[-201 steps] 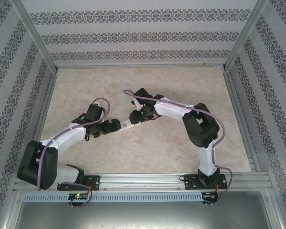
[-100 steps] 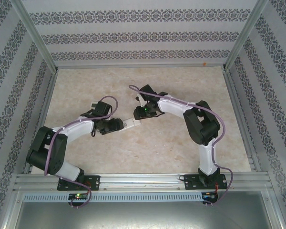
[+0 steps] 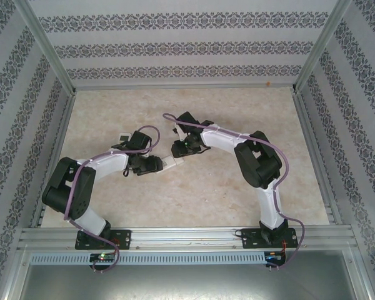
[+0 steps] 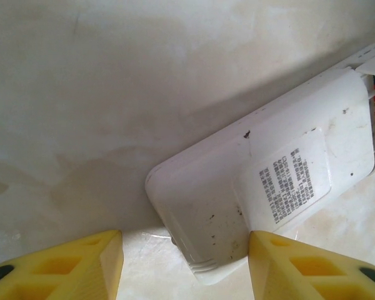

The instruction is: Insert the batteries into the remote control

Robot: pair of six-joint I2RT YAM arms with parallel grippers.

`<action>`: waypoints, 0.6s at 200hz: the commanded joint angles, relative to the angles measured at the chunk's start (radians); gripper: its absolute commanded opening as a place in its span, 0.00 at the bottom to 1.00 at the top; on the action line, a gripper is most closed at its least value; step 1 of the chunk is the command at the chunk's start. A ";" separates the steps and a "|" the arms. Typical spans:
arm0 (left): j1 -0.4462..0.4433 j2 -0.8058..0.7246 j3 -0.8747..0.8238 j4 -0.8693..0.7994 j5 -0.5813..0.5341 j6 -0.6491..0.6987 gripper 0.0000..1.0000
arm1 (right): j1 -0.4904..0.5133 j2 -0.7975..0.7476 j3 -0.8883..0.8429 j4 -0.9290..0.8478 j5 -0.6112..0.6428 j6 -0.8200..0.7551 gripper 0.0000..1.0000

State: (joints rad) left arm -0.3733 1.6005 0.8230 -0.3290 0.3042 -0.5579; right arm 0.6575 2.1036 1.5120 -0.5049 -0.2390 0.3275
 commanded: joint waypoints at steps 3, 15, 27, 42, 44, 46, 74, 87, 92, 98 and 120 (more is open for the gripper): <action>-0.016 0.059 -0.007 -0.002 -0.051 0.039 0.53 | 0.034 0.072 0.014 -0.055 0.057 -0.027 0.43; -0.015 0.067 -0.015 0.005 -0.067 0.039 0.52 | 0.046 0.087 0.019 -0.071 0.071 -0.034 0.42; -0.015 0.073 -0.021 0.013 -0.078 0.041 0.51 | 0.060 0.108 0.026 -0.087 0.071 -0.036 0.42; -0.016 0.079 -0.027 0.021 -0.084 0.042 0.51 | 0.074 0.137 0.038 -0.103 0.066 -0.019 0.42; -0.017 0.079 -0.028 0.021 -0.084 0.042 0.51 | 0.075 0.140 0.039 -0.103 0.065 -0.016 0.42; -0.016 0.079 -0.028 0.022 -0.085 0.042 0.51 | 0.076 0.143 0.040 -0.103 0.065 -0.015 0.42; -0.016 0.070 -0.032 0.029 -0.088 0.043 0.50 | 0.082 0.204 0.076 -0.094 0.034 0.019 0.43; -0.016 0.063 -0.033 0.031 -0.092 0.045 0.50 | 0.093 0.240 0.107 -0.092 0.010 0.039 0.43; -0.015 0.060 -0.034 0.031 -0.094 0.046 0.50 | 0.102 0.255 0.124 -0.097 0.010 0.036 0.43; -0.015 0.058 -0.033 0.032 -0.098 0.047 0.50 | 0.114 0.273 0.147 -0.109 0.017 0.030 0.43; -0.015 0.052 -0.034 0.038 -0.123 0.047 0.51 | 0.127 0.272 0.156 -0.042 -0.075 0.102 0.42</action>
State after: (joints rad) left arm -0.3798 1.6089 0.8249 -0.3168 0.3016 -0.5308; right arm 0.6994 2.2242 1.7103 -0.6849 -0.1959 0.3408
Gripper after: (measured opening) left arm 0.506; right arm 0.430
